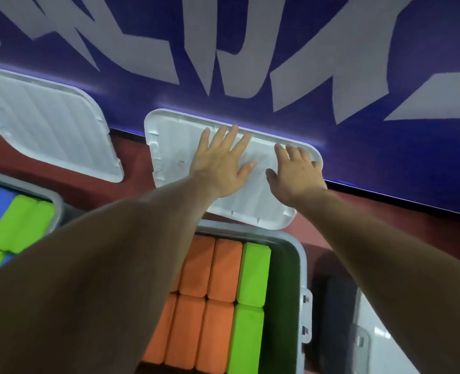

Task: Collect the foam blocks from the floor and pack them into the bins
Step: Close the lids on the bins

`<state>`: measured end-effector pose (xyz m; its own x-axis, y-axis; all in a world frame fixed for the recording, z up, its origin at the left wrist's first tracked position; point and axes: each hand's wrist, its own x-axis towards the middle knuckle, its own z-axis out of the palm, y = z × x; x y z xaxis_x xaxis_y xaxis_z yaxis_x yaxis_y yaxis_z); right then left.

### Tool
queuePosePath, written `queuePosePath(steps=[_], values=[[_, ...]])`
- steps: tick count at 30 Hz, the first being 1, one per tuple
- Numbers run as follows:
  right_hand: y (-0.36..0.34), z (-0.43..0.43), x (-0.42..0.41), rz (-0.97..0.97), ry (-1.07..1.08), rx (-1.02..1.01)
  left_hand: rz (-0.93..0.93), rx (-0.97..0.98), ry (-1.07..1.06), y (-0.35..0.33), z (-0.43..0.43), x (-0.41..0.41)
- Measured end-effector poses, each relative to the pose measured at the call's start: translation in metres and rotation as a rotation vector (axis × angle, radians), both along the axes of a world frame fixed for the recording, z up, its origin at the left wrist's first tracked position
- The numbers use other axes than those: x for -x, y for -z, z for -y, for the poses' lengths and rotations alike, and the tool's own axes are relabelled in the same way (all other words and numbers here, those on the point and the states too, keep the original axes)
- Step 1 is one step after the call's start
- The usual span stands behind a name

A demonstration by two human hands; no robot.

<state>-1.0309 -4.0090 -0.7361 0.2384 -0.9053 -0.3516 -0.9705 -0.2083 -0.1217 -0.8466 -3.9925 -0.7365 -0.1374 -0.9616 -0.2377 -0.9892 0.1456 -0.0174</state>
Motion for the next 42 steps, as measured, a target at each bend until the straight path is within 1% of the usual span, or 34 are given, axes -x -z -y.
queuePosePath(steps=[4,9,11,14,16,19,21,23,26,29,33,36,38,42], values=[[0.026,0.026,-0.012,0.039,0.063,0.025,-0.003,0.028,0.019,0.031,0.023,-0.015],[0.056,0.043,-0.023,0.012,0.103,0.023,0.013,0.046,0.056,0.058,0.037,-0.033],[0.061,0.046,-0.027,-0.027,0.102,0.072,0.016,0.057,0.055,0.066,0.038,-0.04],[0.059,0.045,-0.035,-0.074,0.091,0.169,0.005,0.162,0.055,0.07,0.039,-0.05],[0.053,0.034,-0.037,-0.012,0.101,0.152,0.008,0.196,0.071,0.067,0.037,-0.055],[0.049,0.004,-0.037,0.11,0.114,0.06,-0.01,0.104,0.108,0.058,0.029,-0.062],[0.047,-0.015,-0.039,0.119,0.071,0.018,-0.009,0.106,0.113,0.052,0.019,-0.062],[0.04,-0.034,-0.048,0.09,-0.007,0.015,0.008,0.037,0.1,0.046,0.006,-0.069],[0.027,-0.066,-0.054,0.035,-0.078,0.071,-0.026,-0.005,0.101,0.036,-0.027,-0.082],[0.012,-0.109,-0.051,0.035,-0.104,0.108,-0.103,0.032,0.157,0.023,-0.079,-0.09],[0.011,-0.17,-0.045,0.052,-0.182,0.181,-0.185,0.068,0.186,0.026,-0.154,-0.095],[0.019,-0.221,-0.04,0.048,-0.229,0.325,-0.145,0.167,0.215,0.036,-0.207,-0.096],[0.03,-0.259,-0.036,0.091,-0.238,0.428,-0.112,0.244,0.243,0.041,-0.242,-0.094],[0.058,-0.33,-0.031,0.101,-0.263,0.536,-0.076,0.422,0.288,0.056,-0.312,-0.088]])
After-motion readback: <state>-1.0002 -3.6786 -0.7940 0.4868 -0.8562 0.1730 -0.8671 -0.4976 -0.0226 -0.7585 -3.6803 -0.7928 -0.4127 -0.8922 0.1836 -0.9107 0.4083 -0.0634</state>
